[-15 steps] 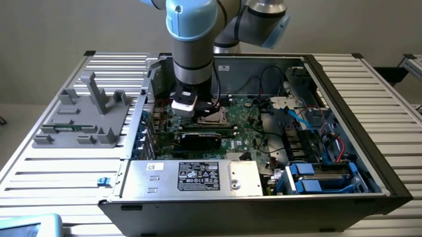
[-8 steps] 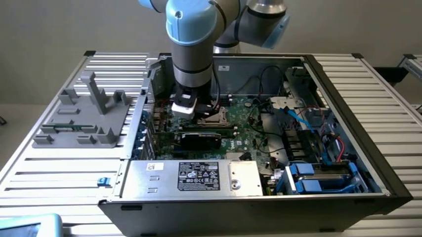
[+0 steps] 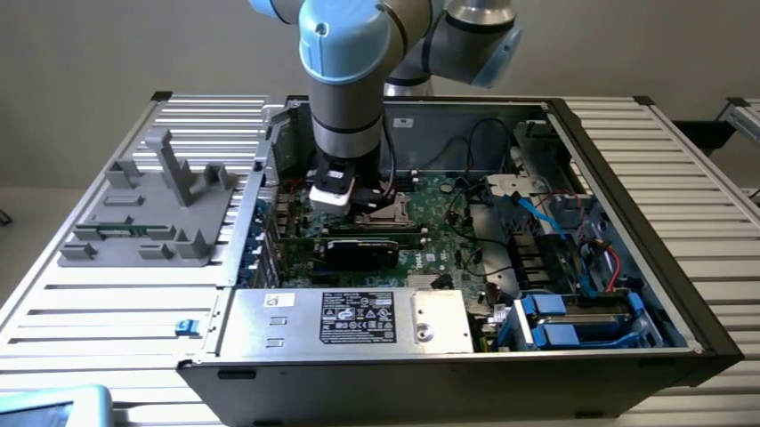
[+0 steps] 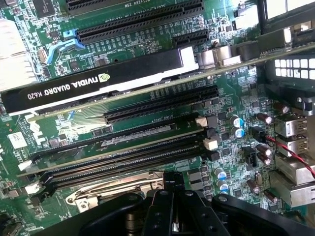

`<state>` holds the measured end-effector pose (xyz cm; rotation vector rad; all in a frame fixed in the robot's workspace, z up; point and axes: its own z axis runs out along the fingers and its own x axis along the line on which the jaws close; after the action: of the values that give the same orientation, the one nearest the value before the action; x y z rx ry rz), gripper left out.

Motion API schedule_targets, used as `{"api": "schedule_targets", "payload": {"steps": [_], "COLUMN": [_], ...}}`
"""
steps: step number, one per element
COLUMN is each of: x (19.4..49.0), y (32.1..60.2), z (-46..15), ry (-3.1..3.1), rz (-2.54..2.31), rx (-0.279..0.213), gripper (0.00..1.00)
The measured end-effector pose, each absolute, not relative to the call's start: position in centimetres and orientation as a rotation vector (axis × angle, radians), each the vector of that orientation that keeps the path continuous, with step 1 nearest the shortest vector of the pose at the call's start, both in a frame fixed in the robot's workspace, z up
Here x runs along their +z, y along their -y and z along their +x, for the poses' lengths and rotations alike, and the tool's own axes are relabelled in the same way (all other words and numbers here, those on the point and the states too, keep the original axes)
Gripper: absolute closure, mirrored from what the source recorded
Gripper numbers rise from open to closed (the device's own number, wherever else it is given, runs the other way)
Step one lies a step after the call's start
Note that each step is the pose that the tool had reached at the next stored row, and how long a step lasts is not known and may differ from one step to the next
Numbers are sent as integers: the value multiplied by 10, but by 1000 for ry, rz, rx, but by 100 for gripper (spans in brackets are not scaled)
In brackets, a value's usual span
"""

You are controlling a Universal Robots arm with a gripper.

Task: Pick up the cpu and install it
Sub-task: 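Install the second cpu locking lever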

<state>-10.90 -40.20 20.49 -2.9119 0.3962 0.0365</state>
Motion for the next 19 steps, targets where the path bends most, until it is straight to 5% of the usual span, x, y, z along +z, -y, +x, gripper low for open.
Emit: {"api": "schedule_targets", "payload": {"steps": [19], "x": [201], "y": [400], "z": [-109], "ry": [-395], "rz": [-2910], "rx": [23], "gripper": [89]}}
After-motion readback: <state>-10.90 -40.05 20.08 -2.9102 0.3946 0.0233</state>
